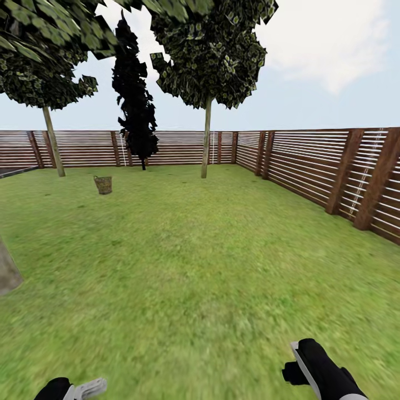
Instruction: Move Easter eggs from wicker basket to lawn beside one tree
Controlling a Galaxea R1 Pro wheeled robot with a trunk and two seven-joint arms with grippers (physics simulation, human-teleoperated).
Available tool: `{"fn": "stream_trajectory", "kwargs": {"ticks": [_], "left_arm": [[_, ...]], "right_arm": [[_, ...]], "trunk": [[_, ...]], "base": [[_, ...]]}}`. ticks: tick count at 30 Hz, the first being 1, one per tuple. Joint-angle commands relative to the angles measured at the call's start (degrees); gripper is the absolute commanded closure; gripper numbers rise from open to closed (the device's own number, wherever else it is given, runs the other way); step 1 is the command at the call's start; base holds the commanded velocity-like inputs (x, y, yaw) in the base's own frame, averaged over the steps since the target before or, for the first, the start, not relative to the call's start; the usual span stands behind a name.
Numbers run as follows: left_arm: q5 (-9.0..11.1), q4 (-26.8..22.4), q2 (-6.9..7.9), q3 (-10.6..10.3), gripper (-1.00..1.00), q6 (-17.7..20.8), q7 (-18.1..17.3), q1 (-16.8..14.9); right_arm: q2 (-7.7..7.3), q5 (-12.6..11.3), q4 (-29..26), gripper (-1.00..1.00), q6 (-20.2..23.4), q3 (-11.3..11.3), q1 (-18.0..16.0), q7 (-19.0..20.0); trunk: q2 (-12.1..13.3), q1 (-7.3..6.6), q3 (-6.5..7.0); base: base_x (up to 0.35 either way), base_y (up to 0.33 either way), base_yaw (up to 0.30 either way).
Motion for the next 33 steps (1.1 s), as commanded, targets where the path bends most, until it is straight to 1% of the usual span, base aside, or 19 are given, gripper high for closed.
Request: {"fn": "stream_trajectory", "kwargs": {"ticks": [1, 7, 22, 29, 33], "left_arm": [[0.1, 0.0, -0.05, 0.1, -1.0, 0.3, -0.1, 0.0], [0.0, 0.0, -0.71, 0.0, -1.0, 0.3, 0.1, 0.0], [0.0, 0.1, -0.78, 0.0, -1.0, 0.3, 0.2, 0.0], [0.0, 0.1, -0.83, 0.0, -1.0, 0.2, 0.3, 0.0], [0.0, 0.1, -1.14, 0.0, -1.0, 0.2, 0.3, 0.0]], "right_arm": [[0.0, 0.5, -0.1, -1.0, 0.3, 0.0, 0.0, 0.2], [-0.02, 0.5, -0.1, -1.0, 0.3, 0.0, 0.0, 0.2], [-0.07, 0.5, -0.1, -1.0, 0.3, 0.0, 0.0, 0.2], [-0.08, 0.5, -0.1, -1.0, 0.3, 0.0, 0.0, 0.2], [-0.09, 0.5, -0.1, -1.0, 0.3, 0.0, 0.0, 0.2]], "trunk": [[0.0, 0.04, -0.07], [0.0, 0.04, -0.07], [0.0, 0.04, -0.07], [0.0, 0.04, -0.07], [0.0, 0.04, -0.07]], "base": [[0.344, 0.0, 0.0], [0.344, 0.0, 0.0], [0.344, 0.0, 0.005], [0.344, 0.0, 0.196], [0.344, 0.0, 0.25]]}}
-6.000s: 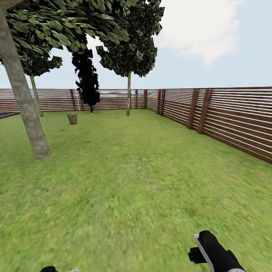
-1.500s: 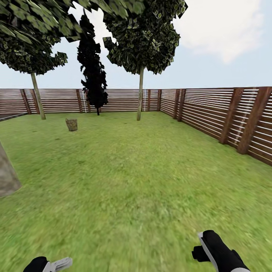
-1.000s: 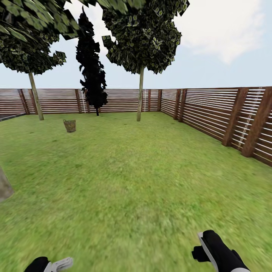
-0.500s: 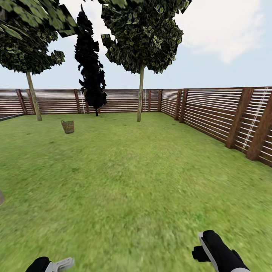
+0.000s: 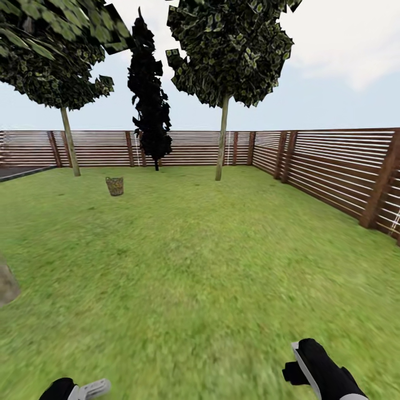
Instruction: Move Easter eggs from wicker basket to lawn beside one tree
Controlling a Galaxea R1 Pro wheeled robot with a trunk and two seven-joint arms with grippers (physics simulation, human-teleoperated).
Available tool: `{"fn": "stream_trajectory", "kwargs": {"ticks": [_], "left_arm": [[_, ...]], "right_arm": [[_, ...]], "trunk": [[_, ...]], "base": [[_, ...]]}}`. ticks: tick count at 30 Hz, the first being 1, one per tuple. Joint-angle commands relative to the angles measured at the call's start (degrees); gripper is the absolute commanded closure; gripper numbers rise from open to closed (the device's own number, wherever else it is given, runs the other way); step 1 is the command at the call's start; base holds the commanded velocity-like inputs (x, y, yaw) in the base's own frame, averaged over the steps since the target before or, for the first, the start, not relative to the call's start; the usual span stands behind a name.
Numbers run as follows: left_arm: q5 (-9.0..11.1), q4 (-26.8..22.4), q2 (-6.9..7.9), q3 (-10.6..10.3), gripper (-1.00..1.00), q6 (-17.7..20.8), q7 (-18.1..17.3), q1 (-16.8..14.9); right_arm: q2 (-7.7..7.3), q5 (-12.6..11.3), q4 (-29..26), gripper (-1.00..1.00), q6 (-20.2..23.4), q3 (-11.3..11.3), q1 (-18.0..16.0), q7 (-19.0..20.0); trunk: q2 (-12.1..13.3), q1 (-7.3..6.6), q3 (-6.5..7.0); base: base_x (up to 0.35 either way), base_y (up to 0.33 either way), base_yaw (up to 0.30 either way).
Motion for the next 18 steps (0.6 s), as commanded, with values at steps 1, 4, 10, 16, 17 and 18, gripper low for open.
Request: {"fn": "stream_trajectory", "kwargs": {"ticks": [1, 4, 10, 16, 17, 18], "left_arm": [[0.1, 0.0, -0.05, 0.1, -1.0, 0.2, 0.0, 0.0], [0.1, 0.0, -0.08, 0.1, -1.0, 0.2, 0.0, 0.0], [0.1, 0.0, -0.09, 0.1, -1.0, 0.2, 0.1, 0.0], [0.1, 1.2, -0.67, 0.1, -1.0, 0.1, 0.1, 0.0], [0.1, 1.2, -0.87, 0.1, -1.0, 0.1, 0.1, 0.0], [0.0, 1.2, -1.0, 0.1, -1.0, 0.1, 0.2, 0.0]], "right_arm": [[-0.01, 0.5, -0.1, -1.0, 0.3, 0.0, 0.0, 0.2], [-0.01, 0.5, -0.1, -1.0, 0.3, 0.0, 0.0, 0.2], [0.0, 0.5, -0.1, -1.0, 0.3, 0.0, 0.0, 0.2], [-0.01, 0.5, -0.1, -1.0, 0.3, 0.0, 0.0, 0.2], [-0.01, 0.5, -0.1, -1.0, 0.3, 0.0, 0.0, 0.2], [-0.01, 0.5, -0.1, -1.0, 0.3, 0.0, 0.0, 0.2]], "trunk": [[0.0, 0.04, -0.07], [0.0, 0.04, -0.07], [0.0, 0.04, -0.07], [0.0, 0.04, -0.07], [0.0, 0.04, -0.07], [0.0, 0.04, -0.07]], "base": [[0.344, 0.0, 0.252], [0.344, 0.0, 0.252], [0.344, 0.0, 0.164], [0.344, 0.0, 0.036], [0.344, 0.0, 0.006], [0.344, 0.0, 0.004]]}}
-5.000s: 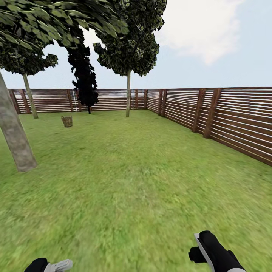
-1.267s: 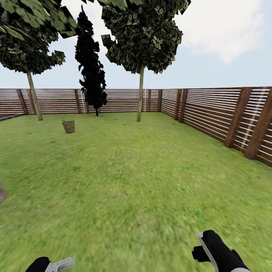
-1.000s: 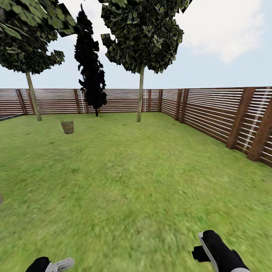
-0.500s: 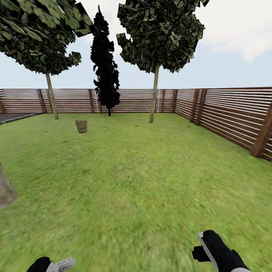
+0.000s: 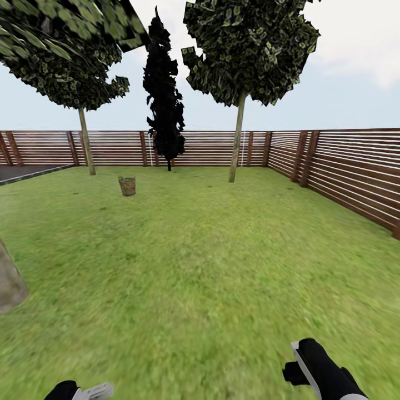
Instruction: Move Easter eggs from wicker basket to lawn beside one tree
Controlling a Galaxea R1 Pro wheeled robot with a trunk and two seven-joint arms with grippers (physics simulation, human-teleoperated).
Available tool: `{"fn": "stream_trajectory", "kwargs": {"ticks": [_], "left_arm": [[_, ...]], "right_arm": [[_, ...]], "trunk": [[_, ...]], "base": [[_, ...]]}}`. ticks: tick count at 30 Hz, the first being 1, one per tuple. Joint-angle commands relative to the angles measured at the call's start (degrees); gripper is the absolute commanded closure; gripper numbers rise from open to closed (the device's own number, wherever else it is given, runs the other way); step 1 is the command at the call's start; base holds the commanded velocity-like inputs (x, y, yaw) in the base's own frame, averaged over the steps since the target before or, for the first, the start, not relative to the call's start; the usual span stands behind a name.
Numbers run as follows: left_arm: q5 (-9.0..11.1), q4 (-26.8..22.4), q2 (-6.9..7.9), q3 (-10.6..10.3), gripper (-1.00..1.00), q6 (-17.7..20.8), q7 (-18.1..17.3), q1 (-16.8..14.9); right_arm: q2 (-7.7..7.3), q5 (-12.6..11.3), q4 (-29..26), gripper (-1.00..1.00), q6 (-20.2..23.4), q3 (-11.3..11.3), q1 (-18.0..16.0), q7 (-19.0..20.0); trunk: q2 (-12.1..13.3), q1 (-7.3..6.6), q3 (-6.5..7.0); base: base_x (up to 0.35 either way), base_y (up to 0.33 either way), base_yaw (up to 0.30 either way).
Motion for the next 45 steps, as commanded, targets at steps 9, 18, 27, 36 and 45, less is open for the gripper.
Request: {"fn": "stream_trajectory", "kwargs": {"ticks": [9, 18, 27, 36, 45], "left_arm": [[0.1, 0.0, -0.24, 0.1, -1.0, 0.2, 0.0, 0.0], [0.1, 0.0, -0.24, 0.1, -1.0, 0.2, -0.1, 0.0], [0.1, 0.0, -0.24, 0.1, -1.0, 0.2, -0.1, 0.0], [0.1, 0.0, -0.24, 0.1, -1.0, 0.2, 0.0, 0.0], [0.1, 0.0, -0.37, 0.1, -1.0, 0.2, 0.0, 0.0]], "right_arm": [[0.01, 0.5, -0.1, -1.0, 0.3, 0.0, 0.0, 0.2], [0.0, 0.6, -0.1, -1.0, 0.3, 0.0, 0.0, 0.2], [0.0, 0.6, -0.1, -1.0, 0.3, 0.0, 0.0, 0.2], [-0.7, 0.5, -0.1, -1.0, 0.3, -0.1, 0.0, 0.3], [-1.23, 0.4, -0.1, -1.0, 0.3, -0.1, 0.0, 0.6]], "trunk": [[0.0, 0.04, -0.07], [0.0, 0.04, -0.07], [0.0, 0.04, -0.07], [0.0, 0.04, -0.07], [0.0, 0.04, 0.02]], "base": [[0.344, 0.0, 0.001], [0.344, 0.0, 0.0], [0.344, 0.0, 0.0], [0.344, 0.0, 0.0], [0.344, 0.0, -0.07]]}}
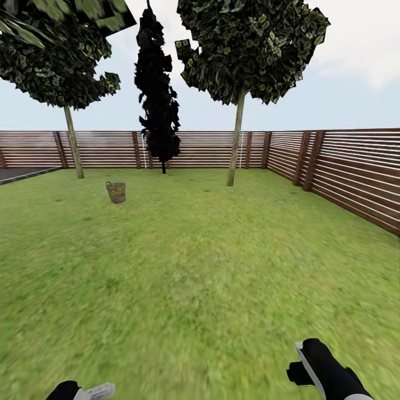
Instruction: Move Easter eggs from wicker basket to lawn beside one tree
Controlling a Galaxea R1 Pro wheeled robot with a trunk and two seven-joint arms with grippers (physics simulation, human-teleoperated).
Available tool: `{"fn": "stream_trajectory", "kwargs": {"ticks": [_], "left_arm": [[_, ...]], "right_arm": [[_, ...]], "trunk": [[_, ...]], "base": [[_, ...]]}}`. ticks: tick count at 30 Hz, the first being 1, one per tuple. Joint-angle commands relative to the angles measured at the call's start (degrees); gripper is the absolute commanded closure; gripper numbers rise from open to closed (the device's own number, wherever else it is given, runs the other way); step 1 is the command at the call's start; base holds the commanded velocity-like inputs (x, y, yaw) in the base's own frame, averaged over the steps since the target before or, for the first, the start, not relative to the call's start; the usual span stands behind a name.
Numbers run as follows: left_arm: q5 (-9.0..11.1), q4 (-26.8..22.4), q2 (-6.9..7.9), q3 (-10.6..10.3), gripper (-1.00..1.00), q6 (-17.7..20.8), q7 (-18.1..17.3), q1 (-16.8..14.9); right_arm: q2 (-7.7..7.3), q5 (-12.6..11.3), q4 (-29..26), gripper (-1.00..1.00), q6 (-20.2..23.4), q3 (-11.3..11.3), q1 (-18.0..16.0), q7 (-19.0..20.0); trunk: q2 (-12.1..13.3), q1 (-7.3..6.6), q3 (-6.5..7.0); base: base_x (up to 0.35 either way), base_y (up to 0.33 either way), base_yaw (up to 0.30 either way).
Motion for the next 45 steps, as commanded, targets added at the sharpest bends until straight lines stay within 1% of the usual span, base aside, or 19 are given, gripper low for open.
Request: {"fn": "stream_trajectory", "kwargs": {"ticks": [1, 18, 26, 36, 45], "left_arm": [[0.2, -0.1, -0.03, 0.1, -1.0, 0.3, 0.0, 0.0], [0.2, 0.0, -0.06, 0.0, -1.0, 0.3, 0.0, 0.0], [0.1, 0.5, -0.89, 0.0, -1.0, 0.2, 0.0, 0.0], [0.1, 0.7, -1.03, 0.0, -1.0, 0.3, 0.0, 0.0], [0.1, 1.0, -1.03, 0.0, -1.0, 0.2, 0.0, 0.0]], "right_arm": [[0.01, 0.5, -0.1, -1.0, 0.3, 0.0, 0.0, 0.2], [0.03, 0.5, -0.1, -1.0, 0.3, 0.0, 0.0, 0.2], [0.14, 0.5, -0.1, -1.0, 0.3, 0.1, 0.0, 0.1], [0.1, 0.5, -0.1, -1.0, 0.3, 0.1, 0.0, 0.1], [0.17, 0.5, -0.1, -1.0, 0.3, 0.1, 0.0, 0.0]], "trunk": [[0.0, 0.03, -0.06], [0.0, 0.03, -0.06], [0.0, 0.03, -0.06], [0.0, 0.03, -0.06], [0.0, 0.03, -0.06]], "base": [[0.344, 0.0, -0.034], [0.344, 0.0, -0.004], [0.344, 0.0, 0.0], [0.344, 0.0, 0.002], [0.344, 0.0, 0.19]]}}
